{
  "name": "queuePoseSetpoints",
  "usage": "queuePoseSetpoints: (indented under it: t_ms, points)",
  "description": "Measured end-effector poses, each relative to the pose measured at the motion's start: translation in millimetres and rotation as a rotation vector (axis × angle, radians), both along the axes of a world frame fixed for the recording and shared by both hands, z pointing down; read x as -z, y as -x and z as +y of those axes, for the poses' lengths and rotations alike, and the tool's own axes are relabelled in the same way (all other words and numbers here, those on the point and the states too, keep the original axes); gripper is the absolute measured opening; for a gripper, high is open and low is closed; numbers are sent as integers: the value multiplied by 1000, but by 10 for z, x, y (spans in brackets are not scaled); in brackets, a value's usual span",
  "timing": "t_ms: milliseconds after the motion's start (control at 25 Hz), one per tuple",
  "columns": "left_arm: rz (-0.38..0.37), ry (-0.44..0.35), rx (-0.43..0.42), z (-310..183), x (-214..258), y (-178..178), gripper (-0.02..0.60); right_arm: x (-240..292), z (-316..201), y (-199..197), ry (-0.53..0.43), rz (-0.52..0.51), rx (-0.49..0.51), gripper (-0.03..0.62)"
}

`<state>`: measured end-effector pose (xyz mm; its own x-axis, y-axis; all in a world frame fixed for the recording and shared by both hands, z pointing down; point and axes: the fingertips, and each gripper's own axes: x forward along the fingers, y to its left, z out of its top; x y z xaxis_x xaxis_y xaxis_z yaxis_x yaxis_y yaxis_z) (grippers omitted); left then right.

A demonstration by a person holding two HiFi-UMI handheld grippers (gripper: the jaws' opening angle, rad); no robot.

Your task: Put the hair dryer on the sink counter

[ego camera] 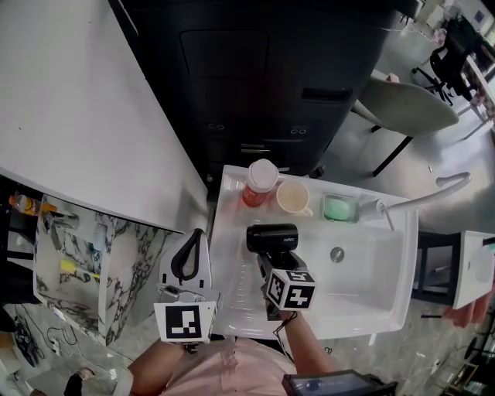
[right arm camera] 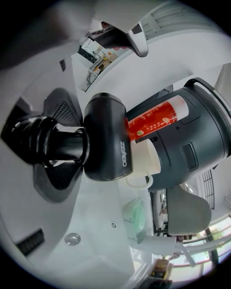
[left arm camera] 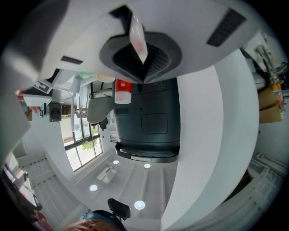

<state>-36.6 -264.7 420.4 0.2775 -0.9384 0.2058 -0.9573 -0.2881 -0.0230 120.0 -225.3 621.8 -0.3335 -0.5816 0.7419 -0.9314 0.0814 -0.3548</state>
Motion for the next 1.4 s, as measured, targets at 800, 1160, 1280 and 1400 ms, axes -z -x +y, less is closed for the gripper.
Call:
queuePoseSetpoints:
  t_ms: [800, 1160, 1280, 1400]
  points:
    - [-1, 10, 25, -4, -40, 84, 9, -341, 10, 26, 160, 43, 10, 255]
    - [-5, 10, 32, 33, -33, 151, 9, -457, 11, -29, 209, 83, 3, 255]
    - [-3, 8, 34, 54, -24, 162, 9, -469, 2, -21, 218, 98, 16, 255]
    - [1, 5, 33, 82, -11, 173, 9, -479, 4, -15, 222, 102, 19, 256]
